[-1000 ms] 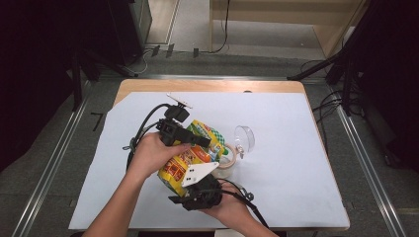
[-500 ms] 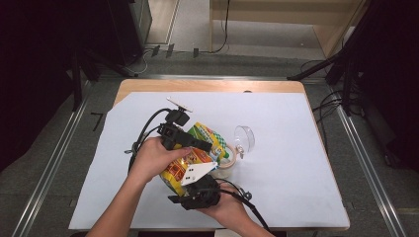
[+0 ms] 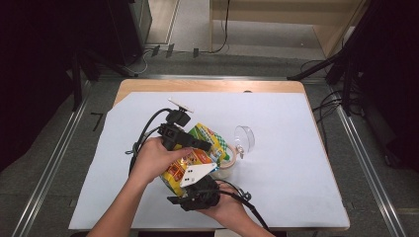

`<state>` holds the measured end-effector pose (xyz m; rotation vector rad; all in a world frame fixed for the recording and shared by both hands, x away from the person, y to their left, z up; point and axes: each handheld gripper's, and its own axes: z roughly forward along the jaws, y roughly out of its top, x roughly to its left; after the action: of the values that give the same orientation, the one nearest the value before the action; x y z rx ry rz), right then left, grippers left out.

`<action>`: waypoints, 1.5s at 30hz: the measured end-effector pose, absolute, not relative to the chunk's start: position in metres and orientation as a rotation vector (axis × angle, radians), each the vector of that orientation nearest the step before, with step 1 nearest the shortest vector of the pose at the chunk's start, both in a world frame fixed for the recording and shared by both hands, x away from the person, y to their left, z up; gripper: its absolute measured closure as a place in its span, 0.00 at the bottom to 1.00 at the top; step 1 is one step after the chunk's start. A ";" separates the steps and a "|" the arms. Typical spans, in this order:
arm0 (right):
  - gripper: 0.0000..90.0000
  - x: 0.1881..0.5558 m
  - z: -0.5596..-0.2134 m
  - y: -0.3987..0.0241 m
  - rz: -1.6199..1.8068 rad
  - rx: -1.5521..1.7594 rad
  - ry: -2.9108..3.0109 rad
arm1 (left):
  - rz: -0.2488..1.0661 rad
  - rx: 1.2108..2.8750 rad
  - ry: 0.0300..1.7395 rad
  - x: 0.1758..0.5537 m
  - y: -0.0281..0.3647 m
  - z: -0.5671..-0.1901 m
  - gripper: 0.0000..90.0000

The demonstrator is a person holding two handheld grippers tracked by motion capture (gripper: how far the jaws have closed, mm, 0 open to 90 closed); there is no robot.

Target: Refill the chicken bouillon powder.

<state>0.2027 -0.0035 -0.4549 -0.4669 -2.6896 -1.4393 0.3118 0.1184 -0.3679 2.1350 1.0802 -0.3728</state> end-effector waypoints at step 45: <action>0.76 0.214 -0.446 -0.007 -1.470 -0.541 -2.630 | -0.436 2.159 1.100 0.317 0.117 -0.356 0.88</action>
<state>0.2145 -0.0074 -0.4457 -0.5409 -2.6301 -1.4697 0.3170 0.1166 -0.3561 2.1594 1.1004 -0.4357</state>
